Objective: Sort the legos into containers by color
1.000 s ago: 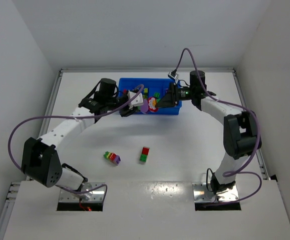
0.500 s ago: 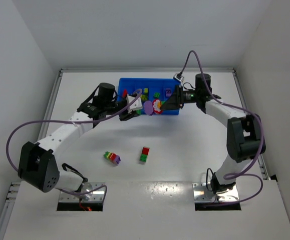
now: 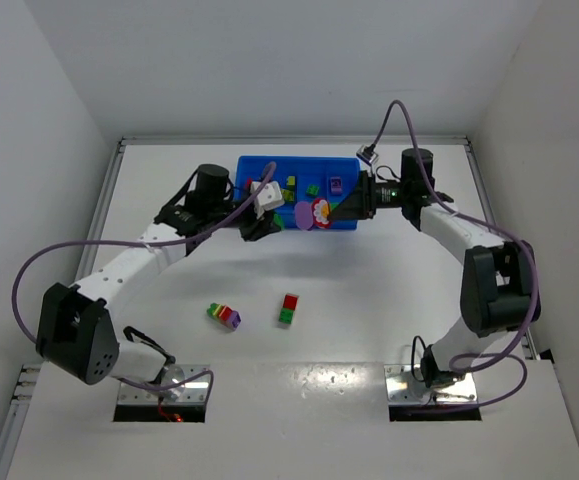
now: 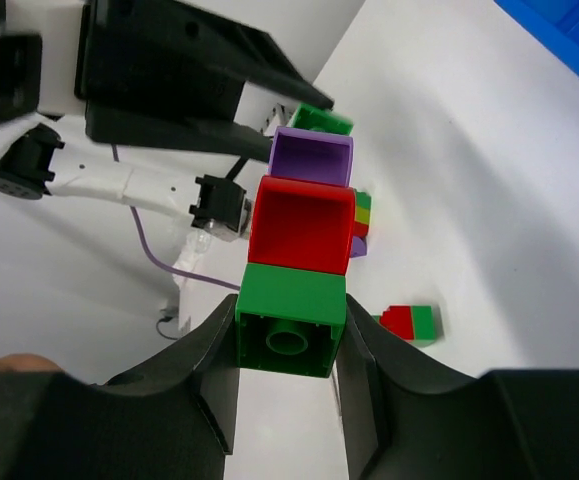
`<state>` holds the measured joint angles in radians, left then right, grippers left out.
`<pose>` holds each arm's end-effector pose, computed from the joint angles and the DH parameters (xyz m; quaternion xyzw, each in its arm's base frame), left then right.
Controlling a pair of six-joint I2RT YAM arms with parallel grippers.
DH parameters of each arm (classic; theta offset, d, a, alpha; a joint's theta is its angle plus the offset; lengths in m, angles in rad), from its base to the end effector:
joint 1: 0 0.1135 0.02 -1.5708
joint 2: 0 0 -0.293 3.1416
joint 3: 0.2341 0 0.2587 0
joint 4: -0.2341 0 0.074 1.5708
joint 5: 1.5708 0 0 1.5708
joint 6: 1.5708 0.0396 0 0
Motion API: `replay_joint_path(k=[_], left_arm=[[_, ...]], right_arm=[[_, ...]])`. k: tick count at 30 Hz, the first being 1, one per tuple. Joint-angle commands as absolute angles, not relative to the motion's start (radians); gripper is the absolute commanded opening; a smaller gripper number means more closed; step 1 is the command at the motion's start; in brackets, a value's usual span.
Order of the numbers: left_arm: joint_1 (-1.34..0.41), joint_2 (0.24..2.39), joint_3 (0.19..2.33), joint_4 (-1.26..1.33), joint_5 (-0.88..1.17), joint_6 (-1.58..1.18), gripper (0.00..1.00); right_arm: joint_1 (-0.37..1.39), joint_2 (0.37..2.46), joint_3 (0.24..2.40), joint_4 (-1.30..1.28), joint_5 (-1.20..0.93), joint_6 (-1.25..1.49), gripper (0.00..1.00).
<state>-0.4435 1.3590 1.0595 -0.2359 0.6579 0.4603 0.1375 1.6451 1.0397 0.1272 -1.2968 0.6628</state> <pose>0.2670 -0.1537 0.3293 0.5029 0.6700 -0.2768 0.4707 0.3494 0.0868 0.2728 -0.1262 0.7391 0.6366 0.1804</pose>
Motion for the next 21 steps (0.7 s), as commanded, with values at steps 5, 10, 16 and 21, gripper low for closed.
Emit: replay_joint_path(k=[5,10,16,21], left_arm=[[-0.437,1.533,1.235,-0.071,0.476,0.138,0.19],[-0.437,1.704,1.397,-0.052,0.476,0.045,0.21],[-0.437,1.925,1.571,-0.052,0.494,-0.024,0.25],[-0.437,2.081,1.712,-0.092,0.520,-0.051,0.32]], right_arm=[[0.111,1.546,1.045,0.034,-1.279,0.508,0.00],[0.077,1.485,1.036,-0.023,-1.243,0.445,0.00],[0.023,1.408,1.012,-0.115,-1.207,0.382,0.00],[-0.014,1.367,0.985,-0.147,-1.187,0.359,0.00]])
